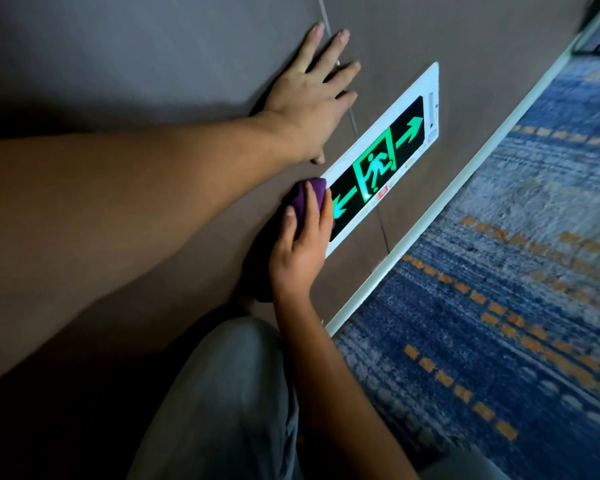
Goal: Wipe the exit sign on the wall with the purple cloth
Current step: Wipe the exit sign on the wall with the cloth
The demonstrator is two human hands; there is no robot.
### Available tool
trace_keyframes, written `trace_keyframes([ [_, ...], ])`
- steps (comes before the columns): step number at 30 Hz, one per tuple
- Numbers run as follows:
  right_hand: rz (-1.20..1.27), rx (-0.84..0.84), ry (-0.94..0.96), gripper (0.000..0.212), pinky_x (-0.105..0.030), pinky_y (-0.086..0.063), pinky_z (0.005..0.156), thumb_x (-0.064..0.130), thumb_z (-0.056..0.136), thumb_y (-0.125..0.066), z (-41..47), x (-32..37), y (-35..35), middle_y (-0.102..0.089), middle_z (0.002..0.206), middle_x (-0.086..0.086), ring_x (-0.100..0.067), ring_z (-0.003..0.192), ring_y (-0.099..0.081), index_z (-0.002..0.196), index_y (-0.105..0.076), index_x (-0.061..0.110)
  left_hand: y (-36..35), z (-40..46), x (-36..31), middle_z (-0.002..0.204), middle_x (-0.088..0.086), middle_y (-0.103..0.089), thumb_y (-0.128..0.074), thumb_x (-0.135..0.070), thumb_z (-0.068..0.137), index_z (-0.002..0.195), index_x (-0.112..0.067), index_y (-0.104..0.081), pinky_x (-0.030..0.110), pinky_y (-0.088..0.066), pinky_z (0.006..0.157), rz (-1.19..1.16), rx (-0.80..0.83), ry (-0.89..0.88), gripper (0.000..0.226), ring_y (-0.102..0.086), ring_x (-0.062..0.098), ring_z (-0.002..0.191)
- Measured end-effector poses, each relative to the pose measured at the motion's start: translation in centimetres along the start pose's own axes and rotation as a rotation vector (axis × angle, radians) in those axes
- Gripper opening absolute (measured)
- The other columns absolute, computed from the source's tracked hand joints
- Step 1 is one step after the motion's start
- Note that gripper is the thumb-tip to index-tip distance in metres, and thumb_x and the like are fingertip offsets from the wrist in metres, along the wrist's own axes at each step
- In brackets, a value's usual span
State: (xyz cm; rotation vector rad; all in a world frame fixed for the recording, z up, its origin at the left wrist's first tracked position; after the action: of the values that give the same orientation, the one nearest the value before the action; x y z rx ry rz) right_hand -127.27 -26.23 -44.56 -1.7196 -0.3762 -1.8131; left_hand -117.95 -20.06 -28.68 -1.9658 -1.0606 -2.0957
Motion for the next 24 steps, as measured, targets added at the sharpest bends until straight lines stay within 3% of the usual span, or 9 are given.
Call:
trace_keyframes([
  [4, -0.026, -0.05, -0.103, 0.053, -0.05, -0.037, 0.121, 0.041, 0.1, -0.05, 1.0, -3.4, 1.7, -0.039, 0.166, -0.011, -0.027, 0.152, -0.04, 0.15, -0.054, 0.022, -0.1, 0.1, -0.1, 0.172, 0.009, -0.011, -0.061, -0.084, 0.069, 0.161, -0.022, -0.023, 0.062, 0.001, 0.125, 0.046, 0.015, -0.002, 0.117, 0.006, 0.044, 0.157],
  [8, -0.027, -0.078, -0.289, 0.045, -0.045, -0.037, 0.121, 0.026, 0.107, -0.052, 0.7, -6.7, 3.1, -0.036, 0.167, -0.007, -0.026, 0.152, -0.039, 0.152, -0.051, 0.024, -0.1, 0.0, -0.4, 0.172, 0.009, -0.008, -0.062, -0.086, 0.067, 0.162, -0.023, -0.02, 0.064, 0.0, 0.125, 0.074, 0.031, 0.006, 0.121, 0.008, 0.044, 0.157],
  [13, 0.027, -0.069, -0.175, 0.044, -0.006, -0.024, 0.112, 0.017, 0.105, -0.055, 0.2, -3.0, 2.3, -0.04, 0.166, -0.008, -0.022, 0.152, -0.04, 0.149, -0.054, 0.02, 0.2, -0.1, -0.3, 0.172, 0.011, -0.012, -0.065, -0.083, 0.067, 0.16, -0.021, -0.026, 0.064, -0.002, 0.125, 0.062, 0.005, 0.007, 0.119, 0.005, 0.045, 0.157],
  [14, 0.044, -0.048, -0.132, 0.045, -0.008, -0.025, 0.115, 0.019, 0.104, -0.055, -0.2, -1.9, 1.7, -0.04, 0.166, -0.008, -0.022, 0.152, -0.039, 0.149, -0.055, 0.02, 0.1, -0.2, -0.3, 0.172, 0.011, -0.012, -0.066, -0.083, 0.067, 0.16, -0.02, -0.027, 0.064, -0.002, 0.125, 0.063, 0.008, 0.006, 0.118, 0.005, 0.045, 0.157],
  [16, 0.051, -0.024, -0.077, 0.046, -0.027, -0.031, 0.122, 0.022, 0.103, -0.054, -0.6, -0.5, 0.8, -0.039, 0.167, -0.008, -0.024, 0.153, -0.038, 0.148, -0.055, 0.021, 0.2, -0.1, -0.4, 0.172, 0.01, -0.012, -0.066, -0.082, 0.067, 0.16, -0.021, -0.027, 0.064, -0.002, 0.125, 0.06, 0.002, 0.005, 0.118, 0.005, 0.044, 0.157],
  [18, 0.038, -0.026, -0.079, 0.047, -0.038, -0.034, 0.122, 0.022, 0.103, -0.054, -0.5, -0.7, 0.6, -0.037, 0.168, -0.008, -0.024, 0.154, -0.037, 0.15, -0.054, 0.022, 0.2, -0.2, -0.4, 0.172, 0.01, -0.012, -0.066, -0.082, 0.067, 0.16, -0.022, -0.027, 0.064, -0.002, 0.125, 0.067, 0.004, 0.006, 0.118, 0.005, 0.044, 0.157],
  [24, -0.01, -0.029, -0.326, 0.047, -0.033, -0.031, 0.119, 0.018, 0.107, -0.053, 0.3, -6.3, 3.2, -0.036, 0.168, -0.006, -0.025, 0.153, -0.038, 0.154, -0.049, 0.021, -0.1, 0.0, -1.2, 0.171, 0.01, -0.018, -0.066, -0.081, 0.068, 0.157, -0.023, -0.036, 0.066, -0.001, 0.124, 0.044, -0.021, 0.006, 0.11, 0.003, 0.045, 0.157],
])
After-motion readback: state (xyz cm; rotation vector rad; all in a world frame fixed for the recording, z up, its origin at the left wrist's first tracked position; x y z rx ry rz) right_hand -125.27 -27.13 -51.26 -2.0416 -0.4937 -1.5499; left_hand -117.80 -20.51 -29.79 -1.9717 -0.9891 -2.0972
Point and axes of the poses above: each hand's wrist, its own z-axis towards the middle knuckle, its own y-axis out of the back of the hand, x = y × z, the point moved 9 cm from there along z, towards the middle knuckle
